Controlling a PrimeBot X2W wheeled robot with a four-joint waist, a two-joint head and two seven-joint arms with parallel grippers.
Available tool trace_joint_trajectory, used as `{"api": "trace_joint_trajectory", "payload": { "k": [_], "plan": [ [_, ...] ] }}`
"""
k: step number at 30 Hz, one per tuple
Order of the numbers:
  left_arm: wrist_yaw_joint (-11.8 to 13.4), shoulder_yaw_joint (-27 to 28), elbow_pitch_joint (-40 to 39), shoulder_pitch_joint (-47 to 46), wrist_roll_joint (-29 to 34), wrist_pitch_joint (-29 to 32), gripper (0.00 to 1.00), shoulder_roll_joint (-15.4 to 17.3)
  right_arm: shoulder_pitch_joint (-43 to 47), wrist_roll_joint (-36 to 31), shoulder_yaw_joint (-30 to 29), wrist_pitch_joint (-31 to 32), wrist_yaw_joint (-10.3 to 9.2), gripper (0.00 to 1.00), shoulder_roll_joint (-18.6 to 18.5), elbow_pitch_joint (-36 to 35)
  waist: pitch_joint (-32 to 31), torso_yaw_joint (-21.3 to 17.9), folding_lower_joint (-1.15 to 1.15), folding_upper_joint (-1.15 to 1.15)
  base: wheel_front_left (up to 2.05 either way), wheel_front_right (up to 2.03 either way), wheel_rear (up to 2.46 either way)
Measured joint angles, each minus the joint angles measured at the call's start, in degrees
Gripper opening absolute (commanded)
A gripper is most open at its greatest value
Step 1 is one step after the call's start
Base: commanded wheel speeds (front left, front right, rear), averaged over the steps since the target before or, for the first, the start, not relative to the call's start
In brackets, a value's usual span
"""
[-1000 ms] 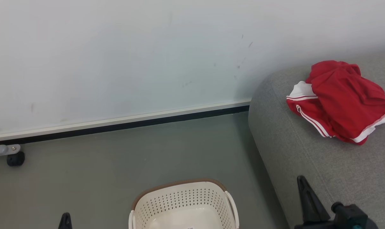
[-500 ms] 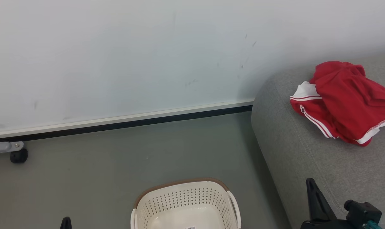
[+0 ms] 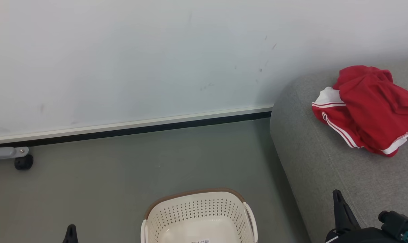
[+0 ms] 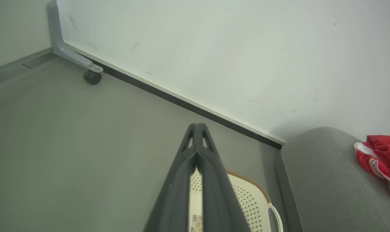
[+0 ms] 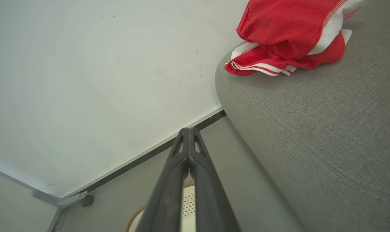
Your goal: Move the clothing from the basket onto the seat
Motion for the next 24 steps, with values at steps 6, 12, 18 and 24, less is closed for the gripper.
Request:
{"api": "trace_joint_trajectory", "payload": {
  "k": [6,12,18,24],
  "plan": [
    [-1.0,0.53,0.86,-0.94,-4.76,1.11,0.0,-0.25,-0.73,4.41,-1.65,1.41,0.81,0.0,0.56,0.8,0.07,0.35,0.0,0.0,0.0,0.0,0.0],
    [-1.93,0.88,1.41,-2.26,-9.11,2.5,0.0,-0.73,-0.94,8.72,-3.32,2.52,1.57,0.0,1.09,1.35,0.15,0.7,0.0,0.0,0.0,0.0,0.0],
    [-2.53,1.21,1.94,-3.29,-13.25,3.58,0.0,-1.18,-1.06,13.06,-4.94,3.99,2.46,0.0,1.6,1.8,0.23,1.04,0.0,0.0,0.0,0.0,0.0],
    [-3.57,1.6,2.74,-4.55,-18.08,4.79,0.0,-1.6,-2.1,17.56,-6.55,5.25,3.5,0.0,2.29,2.35,0.31,1.39,0.0,0.0,0.0,0.0,0.0]
  ]
}}
